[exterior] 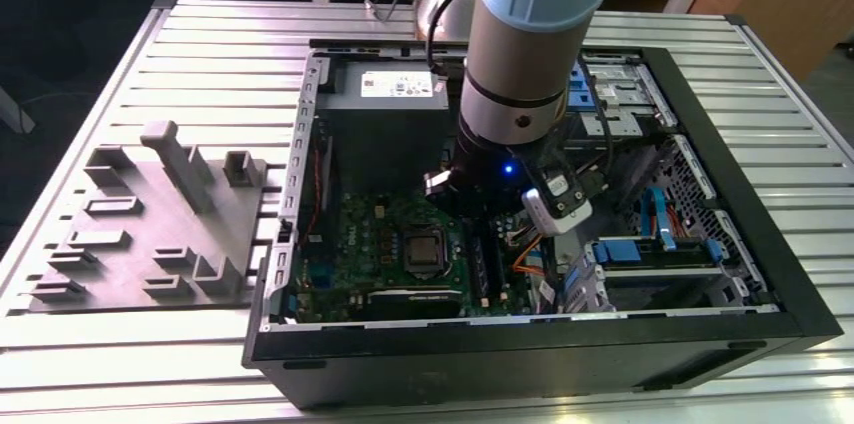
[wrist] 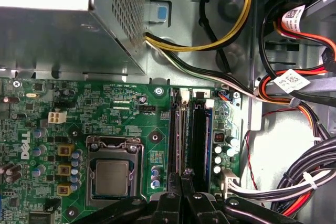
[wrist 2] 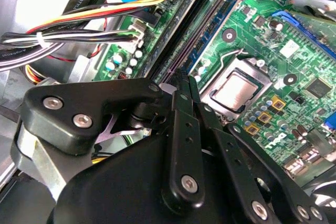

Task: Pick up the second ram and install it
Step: 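Insert the second ram into the second slot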

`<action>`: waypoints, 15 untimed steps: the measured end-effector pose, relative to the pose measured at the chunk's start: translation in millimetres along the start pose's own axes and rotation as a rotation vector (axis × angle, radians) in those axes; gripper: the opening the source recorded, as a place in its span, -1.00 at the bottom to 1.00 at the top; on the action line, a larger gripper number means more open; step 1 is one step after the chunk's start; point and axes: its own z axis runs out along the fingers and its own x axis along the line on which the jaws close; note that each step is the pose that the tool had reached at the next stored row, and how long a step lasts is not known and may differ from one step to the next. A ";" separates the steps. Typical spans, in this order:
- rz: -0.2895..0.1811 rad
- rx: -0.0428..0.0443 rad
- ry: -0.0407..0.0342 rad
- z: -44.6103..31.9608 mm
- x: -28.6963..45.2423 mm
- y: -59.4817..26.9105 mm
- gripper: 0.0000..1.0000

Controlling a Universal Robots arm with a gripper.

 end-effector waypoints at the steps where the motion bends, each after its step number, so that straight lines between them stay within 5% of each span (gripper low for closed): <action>1: 0.000 0.0000 0.0000 0.0 0.0 0.0 -0.76; 15: 0.024 0.0002 -0.0002 0.1 -0.4 0.0 -0.76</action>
